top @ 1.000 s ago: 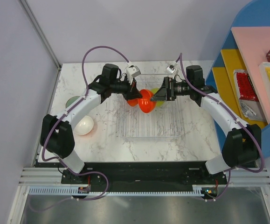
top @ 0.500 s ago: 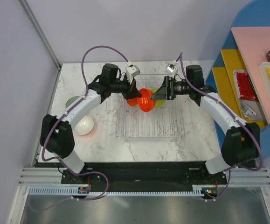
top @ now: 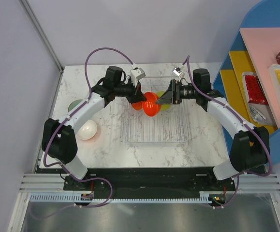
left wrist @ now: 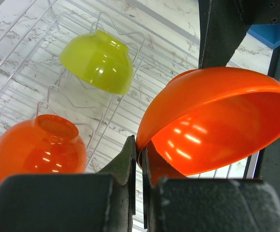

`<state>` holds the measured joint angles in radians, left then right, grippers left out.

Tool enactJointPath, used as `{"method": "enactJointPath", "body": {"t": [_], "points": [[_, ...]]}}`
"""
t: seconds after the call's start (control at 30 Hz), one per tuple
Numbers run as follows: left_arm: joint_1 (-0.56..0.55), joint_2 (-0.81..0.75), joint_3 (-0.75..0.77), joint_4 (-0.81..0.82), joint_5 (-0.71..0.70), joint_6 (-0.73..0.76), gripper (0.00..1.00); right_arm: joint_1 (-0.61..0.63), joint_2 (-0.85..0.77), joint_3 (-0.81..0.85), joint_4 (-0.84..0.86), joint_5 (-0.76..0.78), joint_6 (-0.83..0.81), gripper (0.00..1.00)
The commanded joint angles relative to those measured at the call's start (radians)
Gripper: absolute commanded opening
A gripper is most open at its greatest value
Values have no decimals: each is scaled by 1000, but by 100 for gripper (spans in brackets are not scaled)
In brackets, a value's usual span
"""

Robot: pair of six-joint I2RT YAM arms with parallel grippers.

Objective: Load the bowls into the dish rack

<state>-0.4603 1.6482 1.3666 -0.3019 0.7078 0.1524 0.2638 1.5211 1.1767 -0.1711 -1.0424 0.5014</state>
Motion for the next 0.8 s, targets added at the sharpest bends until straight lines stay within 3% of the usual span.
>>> {"method": "enactJointPath", "body": {"t": [0.0,0.07,0.1,0.13,0.17,0.27,0.6,0.77], "points": [[-8,-37,15,76,55,-40,7,2,-22,-20,39,4,12,0],[-8,-36,14,76,52,-40,22,0,-29,-22,38,15,9,0],[-8,-39,14,75,48,-37,42,0,-38,-25,36,31,5,0],[-6,-39,11,73,45,-39,51,0,-44,-26,32,41,-1,0],[-5,-41,11,72,41,-36,69,0,-55,-26,28,50,-7,0],[12,-47,11,58,35,-27,98,0,-79,-22,-7,96,-44,0],[230,-143,-87,11,87,4,100,0,-170,-8,-143,335,-184,0],[343,-225,-158,-51,1,33,100,3,-196,27,-240,502,-271,0]]}}
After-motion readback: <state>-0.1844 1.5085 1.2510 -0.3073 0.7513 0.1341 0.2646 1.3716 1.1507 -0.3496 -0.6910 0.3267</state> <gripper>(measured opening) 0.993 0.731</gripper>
